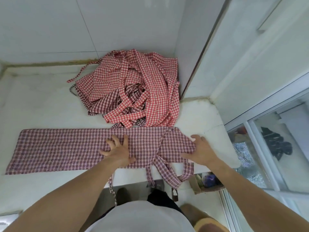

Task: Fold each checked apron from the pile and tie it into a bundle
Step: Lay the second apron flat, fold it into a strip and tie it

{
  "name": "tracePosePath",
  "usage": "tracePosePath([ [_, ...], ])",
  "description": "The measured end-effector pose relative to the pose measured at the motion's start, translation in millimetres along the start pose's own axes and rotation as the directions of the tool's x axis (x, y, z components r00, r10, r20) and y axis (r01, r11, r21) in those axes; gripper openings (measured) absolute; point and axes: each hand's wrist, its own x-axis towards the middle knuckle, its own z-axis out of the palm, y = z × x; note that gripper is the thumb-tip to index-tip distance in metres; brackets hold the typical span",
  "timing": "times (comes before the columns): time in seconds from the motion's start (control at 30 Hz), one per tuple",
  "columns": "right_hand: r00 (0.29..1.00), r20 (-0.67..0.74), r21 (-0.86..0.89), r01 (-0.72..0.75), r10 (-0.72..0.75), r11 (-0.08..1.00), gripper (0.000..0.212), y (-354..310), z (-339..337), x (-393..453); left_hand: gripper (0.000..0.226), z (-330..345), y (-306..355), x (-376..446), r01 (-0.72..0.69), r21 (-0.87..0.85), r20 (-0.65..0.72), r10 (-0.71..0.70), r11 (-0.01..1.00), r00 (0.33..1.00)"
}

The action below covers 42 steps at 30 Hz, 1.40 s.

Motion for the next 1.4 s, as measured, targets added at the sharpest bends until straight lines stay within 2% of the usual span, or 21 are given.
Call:
tracePosePath([
  [0.07,0.995,0.078,-0.045,0.063,-0.06,0.997,0.128,1,2,-3,0.114,-1,-2,2,0.004,0.014,0.004,-0.004,1.0,1.0],
  [0.1,0.99,0.097,-0.043,0.104,-0.1,0.994,0.126,5,7,-1,0.114,-1,-2,2,0.005,0.015,0.007,-0.005,1.0,1.0],
  [0.2,0.995,0.074,0.129,0.056,-0.066,0.99,0.089,11,10,4,0.114,-3,-2,2,0.003,0.014,0.015,-0.004,1.0,1.0],
  [0.33,0.984,0.085,0.026,0.154,-0.156,0.988,0.03,13,-1,6,0.114,-2,-2,3,0.015,0.016,0.017,-0.015,1.0,1.0],
  [0.4,0.979,0.116,0.114,0.155,-0.168,0.981,0.024,13,-10,2,0.114,-1,-2,4,0.016,0.017,0.014,-0.016,1.0,1.0],
  [0.43,0.978,0.134,0.256,0.121,-0.159,0.959,0.026,12,-16,0,0.114,-1,-2,4,0.015,0.017,0.013,-0.015,1.0,1.0],
  [0.5,0.959,0.239,0.608,-0.025,-0.153,0.793,0.035,8,-27,-8,0.114,-1,-2,4,0.016,0.012,0.01,-0.016,1.0,1.0],
  [0.57,0.91,0.378,0.77,-0.205,-0.173,0.604,0.041,5,-29,-12,0.114,-1,-2,4,0.021,0.011,0.011,-0.021,1.0,1.0],
  [0.67,0.858,0.49,0.83,-0.405,-0.156,0.383,0.047,6,-19,-12,0.114,-2,-1,3,0.02,0.011,0.01,-0.021,1.0,1.0],
  [0.73,0.844,0.512,0.848,-0.466,-0.161,0.254,0.067,8,-13,-11,0.114,-2,-1,2,0.021,0.011,0.01,-0.022,1.0,1.0],
  [0.77,0.844,0.501,0.863,-0.469,-0.192,0.19,0.065,5,-14,-15,0.114,-2,-1,2,0.025,0.012,0.011,-0.025,1.0,1.0],
  [0.83,0.834,0.477,0.878,-0.466,-0.278,0.108,0.048,1,-18,-21,0.114,-1,-1,3,0.032,0.019,0.016,-0.032,0.999,0.999],
  [0.93,0.816,0.503,0.858,-0.512,-0.284,0.049,0.051,8,-29,-23,0.114,-2,0,4,0.036,0.027,0.025,-0.037,0.999,0.999],
  [0.97,0.816,0.525,0.848,-0.527,-0.244,0.06,0.051,12,-35,-22,0.113,-2,0,4,0.036,0.027,0.025,-0.037,0.999,0.999],
  [1.0,0.827,0.529,0.849,-0.514,-0.191,0.124,0.046,17,-43,-21,0.113,-2,1,4,0.037,0.028,0.022,-0.038,0.999,0.999],
  [1.07,0.868,0.478,0.837,-0.404,-0.135,0.369,0.036,29,-59,-17,0.113,-1,0,4,0.038,0.031,0.018,-0.039,0.999,0.999],
  [1.13,0.901,0.411,0.799,-0.285,-0.135,0.529,0.043,42,-76,-9,0.114,-1,-1,5,0.035,0.032,0.025,-0.036,0.999,0.999],
  [1.2,0.94,0.335,0.686,-0.194,-0.068,0.702,0.045,49,-89,1,0.114,-2,-1,5,0.031,0.034,0.028,-0.032,0.999,0.999],
  [1.27,0.982,0.191,0.421,-0.088,0.006,0.903,0.04,44,-96,11,0.113,-2,-1,4,0.031,0.035,0.026,-0.031,0.999,0.999],
  [1.3,0.996,0.092,0.294,-0.038,0.012,0.955,0.039,39,-98,16,0.113,-3,-1,3,0.029,0.035,0.024,-0.03,0.999,0.999],
  [1.4,0.978,-0.21,0.111,0.01,0.013,0.994,0.031,28,-105,32,0.112,-3,0,1,0.03,0.025,0.019,-0.031,0.999,0.999],
])
